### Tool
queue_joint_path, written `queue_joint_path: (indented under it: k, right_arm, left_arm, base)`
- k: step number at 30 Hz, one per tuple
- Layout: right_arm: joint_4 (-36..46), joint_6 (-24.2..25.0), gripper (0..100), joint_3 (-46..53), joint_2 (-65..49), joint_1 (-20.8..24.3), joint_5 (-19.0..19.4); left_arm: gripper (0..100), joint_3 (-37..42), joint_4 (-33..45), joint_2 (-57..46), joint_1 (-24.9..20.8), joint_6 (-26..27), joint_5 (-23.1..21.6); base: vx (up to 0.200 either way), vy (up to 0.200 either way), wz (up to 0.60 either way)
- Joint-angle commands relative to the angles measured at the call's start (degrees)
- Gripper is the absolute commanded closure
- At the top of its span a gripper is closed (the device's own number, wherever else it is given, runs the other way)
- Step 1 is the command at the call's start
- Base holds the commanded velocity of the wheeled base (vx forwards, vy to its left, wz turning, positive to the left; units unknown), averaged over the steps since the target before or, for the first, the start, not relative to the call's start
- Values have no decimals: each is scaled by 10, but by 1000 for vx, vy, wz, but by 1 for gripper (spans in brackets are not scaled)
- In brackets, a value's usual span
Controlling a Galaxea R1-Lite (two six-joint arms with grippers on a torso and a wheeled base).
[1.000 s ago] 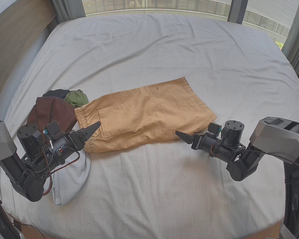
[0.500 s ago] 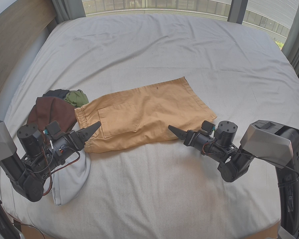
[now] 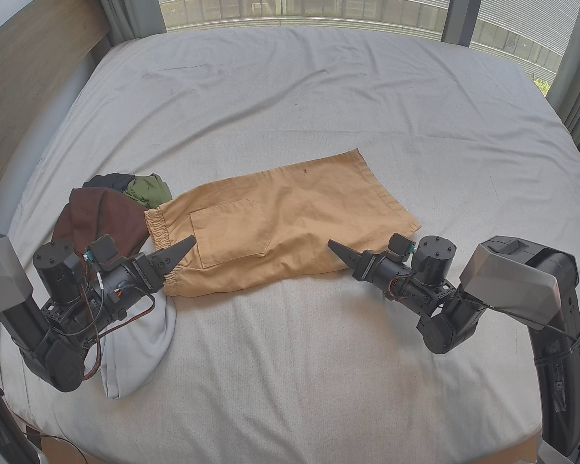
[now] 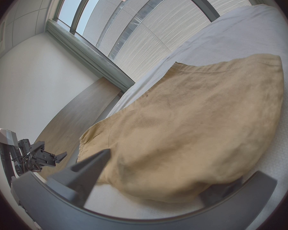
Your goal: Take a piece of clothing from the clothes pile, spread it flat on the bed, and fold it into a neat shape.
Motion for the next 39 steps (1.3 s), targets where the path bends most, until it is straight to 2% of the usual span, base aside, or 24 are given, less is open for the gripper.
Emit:
queue_joint_path:
  k: [1,13,19,28,39]
  right_arm:
    - [0,0,100,1,3,2,1]
    - [-9,-8,100,51,-23,17,-1]
    - [-16,-60,100,109,-50,17,-1]
    - [-37,-78,100,199,-88,15,-4]
    - [-61,-136,100,356,-134,17,-9]
  left_arm:
    - [0,0,0,1,0,-1,0]
    - [0,-1,0,1,2,-2,0]
    - [0,-2,0,3,3,-2,0]
    - [0,-2,0,3,3,-3,0]
    - [0,-2,0,3,3,-3,0]
  base:
    - [0,0,0]
    - [0,0,0]
    - [0,0,0]
    - [0,0,0]
    - [0,0,0]
